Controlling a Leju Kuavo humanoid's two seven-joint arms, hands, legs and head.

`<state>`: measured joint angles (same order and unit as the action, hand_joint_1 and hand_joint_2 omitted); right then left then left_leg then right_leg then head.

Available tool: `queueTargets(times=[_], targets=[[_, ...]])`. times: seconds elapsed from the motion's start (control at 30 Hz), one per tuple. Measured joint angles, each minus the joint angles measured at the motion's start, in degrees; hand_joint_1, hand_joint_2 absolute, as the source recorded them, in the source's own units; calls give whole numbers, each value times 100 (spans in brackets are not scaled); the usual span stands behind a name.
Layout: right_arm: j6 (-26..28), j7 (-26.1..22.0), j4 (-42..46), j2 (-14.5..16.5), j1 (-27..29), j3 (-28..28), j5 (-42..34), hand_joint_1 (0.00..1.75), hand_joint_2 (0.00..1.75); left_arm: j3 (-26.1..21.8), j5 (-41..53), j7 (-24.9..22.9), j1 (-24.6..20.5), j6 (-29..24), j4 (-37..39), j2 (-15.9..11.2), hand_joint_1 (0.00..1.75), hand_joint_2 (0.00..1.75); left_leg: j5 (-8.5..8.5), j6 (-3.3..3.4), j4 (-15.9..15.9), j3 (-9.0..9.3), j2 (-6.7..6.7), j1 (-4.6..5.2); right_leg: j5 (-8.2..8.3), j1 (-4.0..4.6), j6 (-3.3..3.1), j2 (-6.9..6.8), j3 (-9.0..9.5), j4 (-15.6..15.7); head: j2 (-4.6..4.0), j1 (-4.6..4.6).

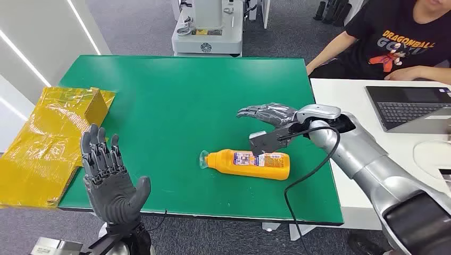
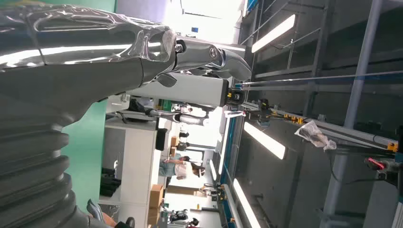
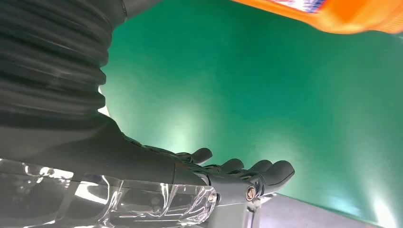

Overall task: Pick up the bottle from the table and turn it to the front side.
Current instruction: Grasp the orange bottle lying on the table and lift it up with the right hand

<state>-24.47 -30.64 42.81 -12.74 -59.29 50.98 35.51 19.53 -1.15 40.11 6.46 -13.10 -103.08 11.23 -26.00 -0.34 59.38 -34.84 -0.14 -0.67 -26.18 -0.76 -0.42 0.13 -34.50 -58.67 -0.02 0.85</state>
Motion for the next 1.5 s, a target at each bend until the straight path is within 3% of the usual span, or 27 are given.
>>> queueTargets(times=[0.43, 0.73, 1.5], targets=[[612, 114, -641, 455, 345, 468, -156, 0, 175, -22, -1, 0, -1, -7, 42, 28, 0, 175, -1, 1, 1, -1, 1, 1, 0, -1, 1, 1, -1, 3, 0, -1], [655, 498, -995, 502, 382, 733, -169, 0, 175, -48, -3, 0, 0, -9, 44, 28, 0, 175, -1, 1, 2, -1, -2, 1, 0, -1, 1, -1, -2, 3, 0, 0], [983, 834, -1347, 482, 796, 1109, -215, 0, 175, -49, 21, 0, 8, -198, 50, 28, 0, 175, -1, 1, 2, 0, 0, 1, 0, -1, 1, 2, -2, 3, 0, 0]])
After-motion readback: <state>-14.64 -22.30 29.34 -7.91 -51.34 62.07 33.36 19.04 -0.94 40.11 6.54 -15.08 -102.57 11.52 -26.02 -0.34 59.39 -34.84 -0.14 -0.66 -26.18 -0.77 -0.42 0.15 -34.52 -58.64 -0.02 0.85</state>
